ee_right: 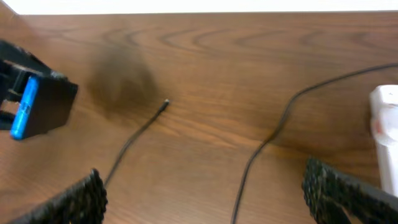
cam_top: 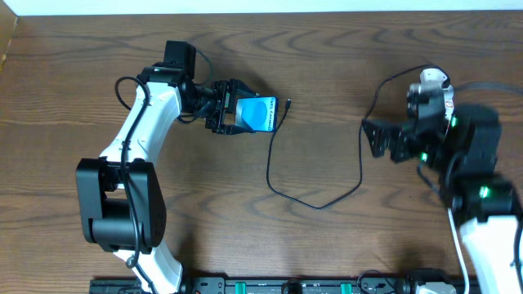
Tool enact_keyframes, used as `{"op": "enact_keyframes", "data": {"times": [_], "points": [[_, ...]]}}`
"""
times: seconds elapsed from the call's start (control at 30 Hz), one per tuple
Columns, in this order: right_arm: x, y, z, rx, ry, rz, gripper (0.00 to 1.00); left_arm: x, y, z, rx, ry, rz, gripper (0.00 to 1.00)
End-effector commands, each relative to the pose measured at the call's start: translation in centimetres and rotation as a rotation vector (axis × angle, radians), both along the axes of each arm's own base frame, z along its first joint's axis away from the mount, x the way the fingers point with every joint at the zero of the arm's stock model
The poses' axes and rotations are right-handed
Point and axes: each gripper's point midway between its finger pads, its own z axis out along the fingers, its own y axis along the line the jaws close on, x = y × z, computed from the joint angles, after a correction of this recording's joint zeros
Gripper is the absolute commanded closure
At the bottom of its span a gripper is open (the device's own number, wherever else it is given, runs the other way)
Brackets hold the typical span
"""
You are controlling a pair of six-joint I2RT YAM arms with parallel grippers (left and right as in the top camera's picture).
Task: Plug charger to phone and switch on socket
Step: 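Move the right gripper left and grasp the phone's other edge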
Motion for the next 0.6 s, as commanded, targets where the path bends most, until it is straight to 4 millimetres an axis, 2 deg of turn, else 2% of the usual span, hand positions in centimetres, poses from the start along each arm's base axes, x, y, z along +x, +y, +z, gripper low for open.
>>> {"op": "enact_keyframes", "data": {"times": [0.0, 0.1, 0.2, 0.27, 0.33, 0.5, 0.57], "points": [[1.3, 1.8, 2.4, 0.063, 0.031, 0.12, 0.01, 0.0, -0.2, 1.1, -0.043, -0.008, -0.002, 0.36], [2.2, 3.0, 3.2, 0.118, 0.075, 0.183, 0.01, 0.0, -0.2, 1.1, -0.043, -0.007, -0.001, 0.36], [3.0, 3.9, 3.9, 0.153, 0.046, 0.233, 0.01, 0.0, -0.2, 1.1, -0.043, -0.007, -0.001, 0.36], [3.6, 4.0, 3.9, 0.174, 0.047, 0.222, 0.01, 0.0, -0.2, 1.1, -0.043, -0.007, -0.001, 0.36], [4.2, 4.7, 4.1, 0.265, 0.089, 0.194, 0.01, 0.0, -0.2, 1.1, -0.043, -0.008, -0.001, 0.36], [5.3, 7.3, 2.8, 0.353, 0.168, 0.19, 0.01, 0.2, 0.2, 0.5, -0.001, -0.011, 0.01, 0.36], [5.5, 8.7, 2.0, 0.364, 0.195, 0.21, 0.06, 0.4, 0.6, 0.0, 0.033, -0.014, 0.018, 0.36]]}}
